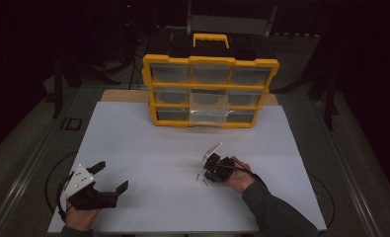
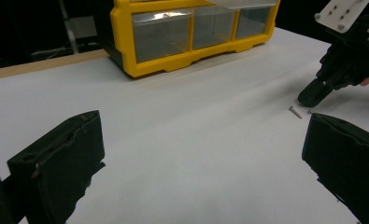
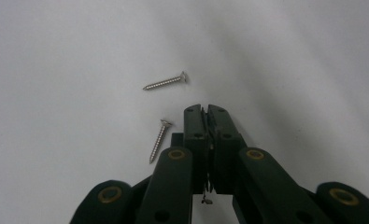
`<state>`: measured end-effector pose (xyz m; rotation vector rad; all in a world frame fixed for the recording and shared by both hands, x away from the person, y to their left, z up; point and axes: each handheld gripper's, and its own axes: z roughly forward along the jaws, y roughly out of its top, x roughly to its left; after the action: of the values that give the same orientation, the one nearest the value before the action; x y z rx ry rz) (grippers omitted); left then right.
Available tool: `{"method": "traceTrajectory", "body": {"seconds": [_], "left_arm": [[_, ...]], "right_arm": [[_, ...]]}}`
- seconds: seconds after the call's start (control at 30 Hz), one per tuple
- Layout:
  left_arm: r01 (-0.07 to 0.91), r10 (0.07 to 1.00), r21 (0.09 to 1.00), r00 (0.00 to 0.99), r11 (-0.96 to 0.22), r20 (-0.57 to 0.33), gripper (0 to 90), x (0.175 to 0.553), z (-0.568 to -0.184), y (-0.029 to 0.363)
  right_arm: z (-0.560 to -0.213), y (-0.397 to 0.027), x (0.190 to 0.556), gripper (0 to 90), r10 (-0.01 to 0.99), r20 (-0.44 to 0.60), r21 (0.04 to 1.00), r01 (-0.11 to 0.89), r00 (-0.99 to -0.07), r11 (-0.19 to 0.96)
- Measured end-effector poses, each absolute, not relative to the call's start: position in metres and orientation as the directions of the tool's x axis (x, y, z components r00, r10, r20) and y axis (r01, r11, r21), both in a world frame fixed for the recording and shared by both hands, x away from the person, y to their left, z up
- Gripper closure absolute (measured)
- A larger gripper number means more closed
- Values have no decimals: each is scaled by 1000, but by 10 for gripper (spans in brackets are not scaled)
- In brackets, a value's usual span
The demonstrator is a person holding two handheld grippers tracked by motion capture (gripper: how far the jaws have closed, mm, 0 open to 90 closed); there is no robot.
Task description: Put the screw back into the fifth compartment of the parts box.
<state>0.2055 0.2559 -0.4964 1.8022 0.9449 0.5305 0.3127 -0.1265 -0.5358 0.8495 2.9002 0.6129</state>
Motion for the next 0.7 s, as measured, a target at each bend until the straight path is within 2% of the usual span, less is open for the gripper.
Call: {"method": "traceTrajectory", "body": {"seconds": [0.7], "left_arm": [[364, 797, 909, 601, -205, -61, 1, 206, -496, 256]], "right_arm": [[-529, -131, 318, 875, 538, 97, 402, 528, -837, 748]]}}
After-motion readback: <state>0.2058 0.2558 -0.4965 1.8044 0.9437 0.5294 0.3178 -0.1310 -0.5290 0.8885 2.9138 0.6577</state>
